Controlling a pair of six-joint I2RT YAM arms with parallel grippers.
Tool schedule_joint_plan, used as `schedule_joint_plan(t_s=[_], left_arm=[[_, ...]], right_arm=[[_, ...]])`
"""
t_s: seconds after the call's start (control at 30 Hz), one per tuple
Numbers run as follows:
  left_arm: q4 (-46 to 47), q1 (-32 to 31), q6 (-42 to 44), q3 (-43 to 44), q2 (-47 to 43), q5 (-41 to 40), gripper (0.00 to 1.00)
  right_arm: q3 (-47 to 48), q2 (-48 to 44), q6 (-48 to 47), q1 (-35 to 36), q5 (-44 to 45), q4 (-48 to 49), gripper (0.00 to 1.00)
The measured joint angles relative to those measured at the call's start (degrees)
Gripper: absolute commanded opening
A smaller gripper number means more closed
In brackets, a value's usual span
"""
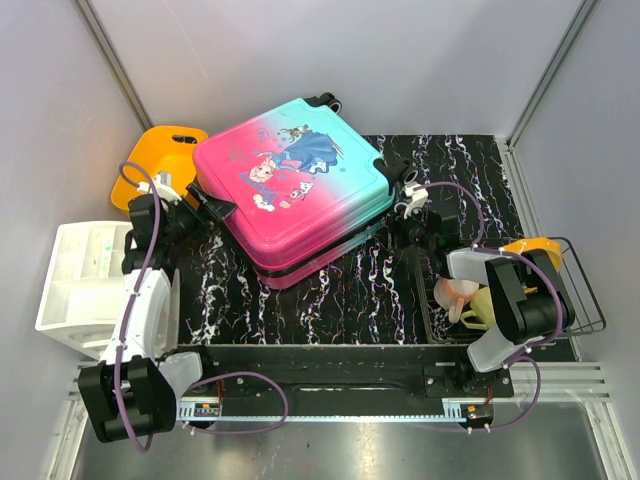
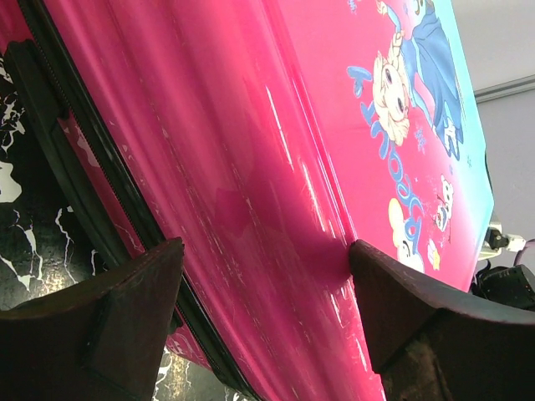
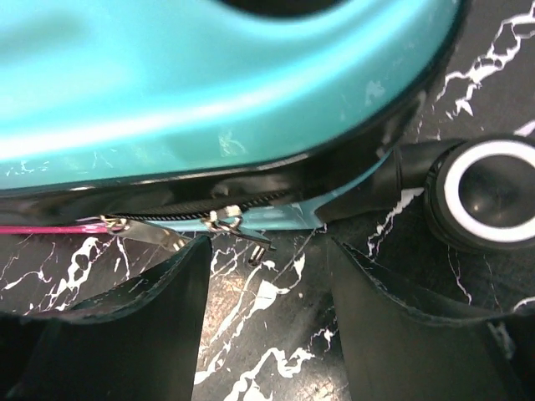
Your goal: Open, take out, and arrange the luggage
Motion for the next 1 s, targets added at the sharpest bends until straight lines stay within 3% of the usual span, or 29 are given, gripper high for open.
schedule_joint_plan(t_s=[0.1, 0.23, 0.33, 0.43, 0.6, 0.7, 1.0], left_arm=[[0.3, 0.0, 0.0, -0.2, -0.1, 0.0, 0.83], [0.3, 0.0, 0.0, -0.2, 0.0, 0.1, 0.82], [0.3, 0.0, -0.3, -0.2, 0.0, 0.1, 0.83], [0.5, 0.1, -1.2, -0.3, -0.1, 0.2, 0.84], [0.5, 0.4, -2.6, -0.7, -0.3, 0.3, 0.84], [-0.1, 0.5, -2.7, -0.7, -0.6, -0.3, 0.82], [-4.4, -0.2, -2.4, 1.2, -1.6, -3.7, 0.71]], right_arm=[[0.3, 0.3, -0.5, 0.0, -2.1, 2.1, 0.62], [1.1, 0.3, -1.7, 0.0, -4.0, 4.1, 0.41], [1.1, 0.9, -2.5, -0.3, -4.6, 4.3, 0.35], [1.1, 1.0, -2.8, -0.2, -5.6, 4.3, 0.23], [1.0, 1.0, -2.6, -0.1, -7.0, 4.4, 0.13], [0.9, 1.0, -2.5, 0.0, -6.8, 4.4, 0.00], [0.9, 0.6, -1.3, 0.2, -4.5, 3.2, 0.00]])
